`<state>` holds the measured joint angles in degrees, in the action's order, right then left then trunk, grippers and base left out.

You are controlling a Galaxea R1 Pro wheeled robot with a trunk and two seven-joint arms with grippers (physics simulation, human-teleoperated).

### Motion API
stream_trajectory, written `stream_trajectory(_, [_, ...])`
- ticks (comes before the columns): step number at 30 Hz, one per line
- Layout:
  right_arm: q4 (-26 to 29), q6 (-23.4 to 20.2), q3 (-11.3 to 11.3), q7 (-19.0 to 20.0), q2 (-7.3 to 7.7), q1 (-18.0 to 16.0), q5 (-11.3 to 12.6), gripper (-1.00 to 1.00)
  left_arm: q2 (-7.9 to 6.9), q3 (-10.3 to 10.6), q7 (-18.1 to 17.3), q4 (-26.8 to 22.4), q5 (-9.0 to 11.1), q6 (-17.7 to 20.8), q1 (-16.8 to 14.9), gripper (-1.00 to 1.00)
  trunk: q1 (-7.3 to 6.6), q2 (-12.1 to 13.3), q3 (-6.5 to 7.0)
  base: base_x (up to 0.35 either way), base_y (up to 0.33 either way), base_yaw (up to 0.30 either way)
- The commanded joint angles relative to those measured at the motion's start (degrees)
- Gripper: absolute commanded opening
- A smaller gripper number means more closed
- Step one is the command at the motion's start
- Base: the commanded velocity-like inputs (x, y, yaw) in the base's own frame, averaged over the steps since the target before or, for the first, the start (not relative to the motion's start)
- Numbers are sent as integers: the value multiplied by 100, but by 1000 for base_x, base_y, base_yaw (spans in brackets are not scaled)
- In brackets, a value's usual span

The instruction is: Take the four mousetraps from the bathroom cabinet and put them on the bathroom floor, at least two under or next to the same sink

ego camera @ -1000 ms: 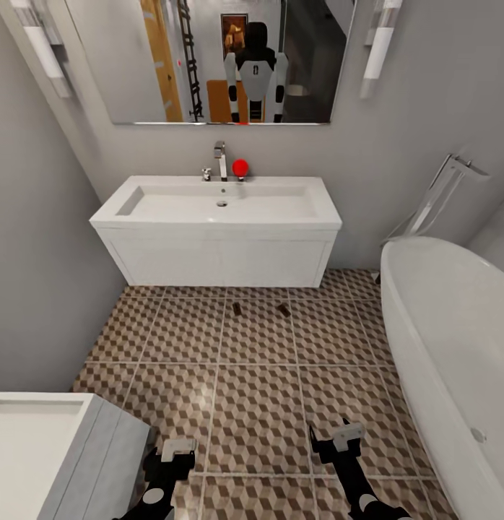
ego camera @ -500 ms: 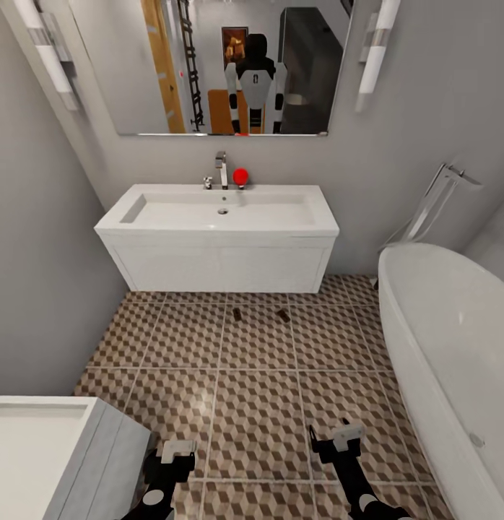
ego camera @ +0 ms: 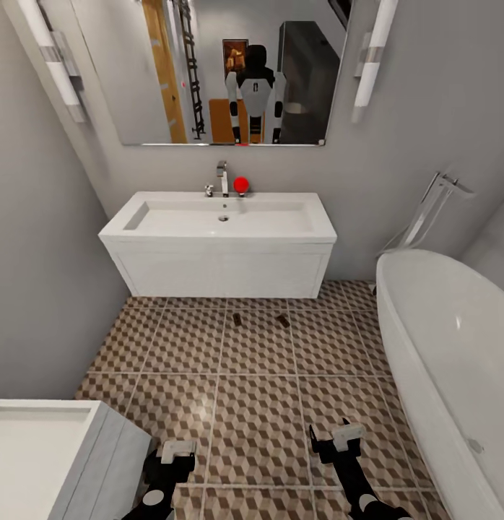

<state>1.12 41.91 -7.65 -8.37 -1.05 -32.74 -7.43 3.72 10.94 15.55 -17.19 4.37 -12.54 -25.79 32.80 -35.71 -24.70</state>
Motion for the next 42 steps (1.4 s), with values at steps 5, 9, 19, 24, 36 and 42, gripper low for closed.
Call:
stream_trajectory(5, [-6,7,-17,-60,-1,-4,-56,100,-3,48,36,11,46,-21,-5,100,-109,197,130,0,0,0])
stream_trajectory(9, [-6,8,-17,-60,-1,-4,-56,100,-3,48,36,19,46,-21,-5,100,-197,357,239,0,0,0])
stream_trajectory(19, [-6,8,-17,-60,-1,-4,-56,100,-3,62,36,62,46,-21,-5,100,-416,758,510,0,0,0])
stream_trajectory(24, [-6,6,-17,-60,-1,-4,-56,100,-3,65,36,66,46,-21,-5,100,-526,959,645,0,0,0])
stream_trajectory(36, [-6,6,-17,-62,-1,-4,-56,100,-3,66,36,67,46,-21,-5,100,-702,1279,899,0,0,0])
stream_trajectory(42, [-6,3,-17,-62,-1,-4,-56,100,-3,66,36,67,46,-21,-5,100,-702,1279,954,0,0,0])
